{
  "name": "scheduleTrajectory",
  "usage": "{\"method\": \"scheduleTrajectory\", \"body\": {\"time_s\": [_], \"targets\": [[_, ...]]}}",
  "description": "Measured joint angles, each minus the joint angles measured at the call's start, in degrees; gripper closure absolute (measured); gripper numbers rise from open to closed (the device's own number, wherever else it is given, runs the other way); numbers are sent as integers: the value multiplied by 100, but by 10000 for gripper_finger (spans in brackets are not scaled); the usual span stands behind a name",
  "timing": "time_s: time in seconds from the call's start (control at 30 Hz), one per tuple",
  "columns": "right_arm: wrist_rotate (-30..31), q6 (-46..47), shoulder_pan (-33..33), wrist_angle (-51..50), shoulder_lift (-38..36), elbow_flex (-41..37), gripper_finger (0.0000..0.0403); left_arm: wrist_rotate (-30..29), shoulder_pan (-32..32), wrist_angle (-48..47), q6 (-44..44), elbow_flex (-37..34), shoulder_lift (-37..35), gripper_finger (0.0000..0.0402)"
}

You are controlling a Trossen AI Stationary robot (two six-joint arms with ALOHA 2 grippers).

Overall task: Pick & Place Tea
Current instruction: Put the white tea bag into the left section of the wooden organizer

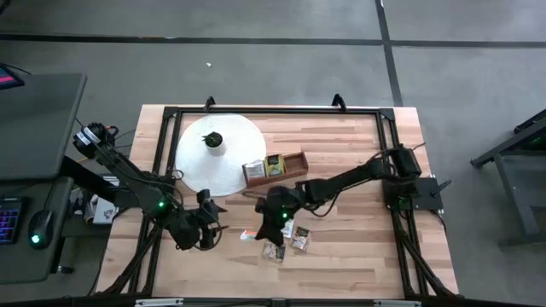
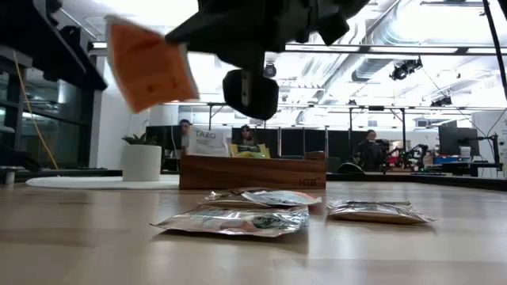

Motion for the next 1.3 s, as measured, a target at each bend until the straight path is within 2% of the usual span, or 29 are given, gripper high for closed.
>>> {"method": "scheduleTrajectory", "body": {"time_s": [0.23,0.33,0.53,0.8,0.97,1.3], "targets": [[-1059,795,-274,528,-129,0,403,-3,0,976,1223,0,0,165],[-1225,1035,-306,872,-130,8,403,-34,0,1233,1506,0,0,165],[-1215,1191,-331,1113,-130,11,403,-101,4,1700,1854,0,0,165],[-1210,1079,-351,1011,-130,11,403,410,4,2410,2256,2,0,165],[-1159,926,-354,934,-130,11,402,748,2,2419,2112,2,0,165],[-1121,789,-359,878,-130,11,402,555,2,1928,1858,7,0,165]]}}
